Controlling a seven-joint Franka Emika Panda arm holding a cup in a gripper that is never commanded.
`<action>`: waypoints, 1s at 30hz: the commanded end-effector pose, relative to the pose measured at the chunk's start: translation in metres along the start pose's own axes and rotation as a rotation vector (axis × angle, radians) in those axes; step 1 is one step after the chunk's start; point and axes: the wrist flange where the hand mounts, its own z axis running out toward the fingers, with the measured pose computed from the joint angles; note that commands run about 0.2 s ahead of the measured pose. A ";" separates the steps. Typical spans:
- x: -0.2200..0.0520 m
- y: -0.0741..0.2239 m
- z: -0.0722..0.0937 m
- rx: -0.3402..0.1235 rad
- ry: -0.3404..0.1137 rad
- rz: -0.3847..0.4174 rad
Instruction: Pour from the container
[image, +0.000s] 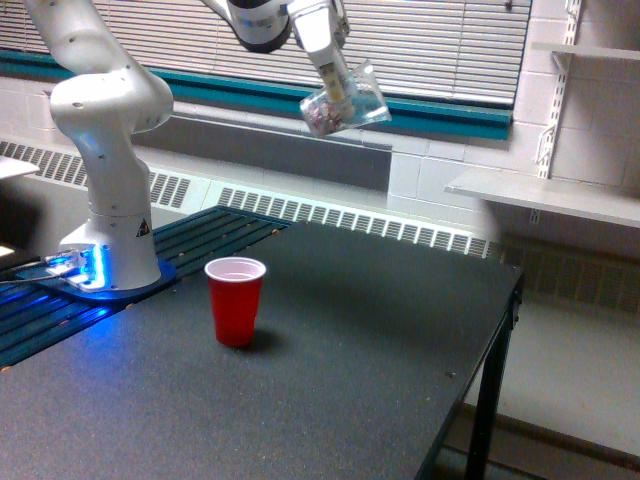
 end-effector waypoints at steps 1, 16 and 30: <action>-0.011 0.008 0.002 -0.032 -0.032 0.050; -0.032 0.036 0.011 -0.140 -0.102 0.146; -0.050 0.061 0.018 -0.245 -0.167 0.200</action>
